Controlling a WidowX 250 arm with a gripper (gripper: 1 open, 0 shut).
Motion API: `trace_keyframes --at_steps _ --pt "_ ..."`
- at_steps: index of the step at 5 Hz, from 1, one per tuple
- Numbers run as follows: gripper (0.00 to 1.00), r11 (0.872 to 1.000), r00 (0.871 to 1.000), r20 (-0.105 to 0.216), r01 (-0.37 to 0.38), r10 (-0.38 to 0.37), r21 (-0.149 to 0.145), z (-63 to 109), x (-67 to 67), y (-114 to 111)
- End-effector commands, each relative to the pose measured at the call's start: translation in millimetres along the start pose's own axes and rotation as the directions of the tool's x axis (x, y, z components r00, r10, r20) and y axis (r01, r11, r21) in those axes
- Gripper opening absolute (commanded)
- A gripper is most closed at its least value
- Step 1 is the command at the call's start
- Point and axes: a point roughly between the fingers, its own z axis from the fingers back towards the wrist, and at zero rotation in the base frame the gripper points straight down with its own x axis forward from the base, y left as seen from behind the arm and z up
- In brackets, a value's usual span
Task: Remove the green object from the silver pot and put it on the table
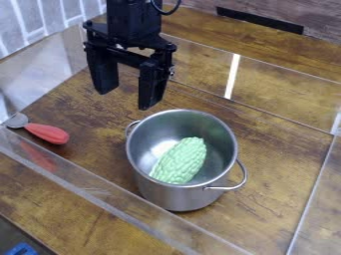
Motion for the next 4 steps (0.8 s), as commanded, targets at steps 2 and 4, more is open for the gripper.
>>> trace_keyframes --at_steps 2,4 --pt "1.00 1.000 1.000 -0.009 -0.002 0.002 -0.005 -12.0 -2.1 -7.9" --pt "1.00 1.000 1.000 0.016 0.005 -0.005 -0.002 -24.0 1.6 -21.5"
